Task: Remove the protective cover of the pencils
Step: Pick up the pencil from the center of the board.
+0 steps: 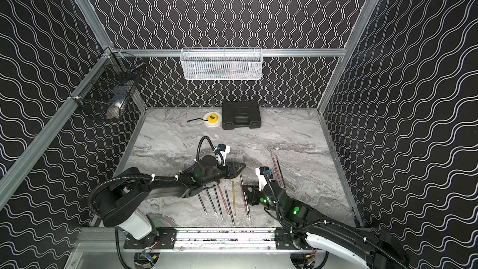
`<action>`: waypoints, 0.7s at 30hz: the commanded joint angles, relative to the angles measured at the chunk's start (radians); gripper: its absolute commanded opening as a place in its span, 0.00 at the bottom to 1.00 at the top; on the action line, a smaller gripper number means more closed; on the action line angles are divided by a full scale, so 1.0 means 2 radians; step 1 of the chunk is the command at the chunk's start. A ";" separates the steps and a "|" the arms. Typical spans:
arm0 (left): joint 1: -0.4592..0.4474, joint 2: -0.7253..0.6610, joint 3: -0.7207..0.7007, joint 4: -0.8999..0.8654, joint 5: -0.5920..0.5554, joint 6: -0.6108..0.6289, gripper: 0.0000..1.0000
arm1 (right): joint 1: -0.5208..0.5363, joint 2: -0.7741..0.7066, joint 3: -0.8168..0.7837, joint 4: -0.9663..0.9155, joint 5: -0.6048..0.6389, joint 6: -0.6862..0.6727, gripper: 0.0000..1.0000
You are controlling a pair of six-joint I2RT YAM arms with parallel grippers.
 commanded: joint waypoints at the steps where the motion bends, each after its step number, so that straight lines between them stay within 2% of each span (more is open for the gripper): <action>1: -0.001 0.003 0.006 0.006 0.002 -0.008 0.46 | 0.010 0.001 0.009 0.009 0.024 -0.007 0.00; 5: -0.001 0.002 0.006 0.000 -0.004 -0.009 0.34 | 0.015 0.007 0.013 0.008 0.033 -0.008 0.00; 10: -0.002 -0.002 0.006 -0.007 -0.009 -0.010 0.30 | 0.016 0.014 0.015 0.010 0.039 -0.007 0.00; 17: -0.002 -0.005 0.006 -0.010 -0.015 -0.016 0.15 | 0.016 0.022 0.015 0.022 0.032 -0.007 0.00; 21: -0.002 0.000 0.012 -0.024 -0.022 -0.027 0.12 | 0.017 0.029 0.011 0.027 0.031 -0.004 0.00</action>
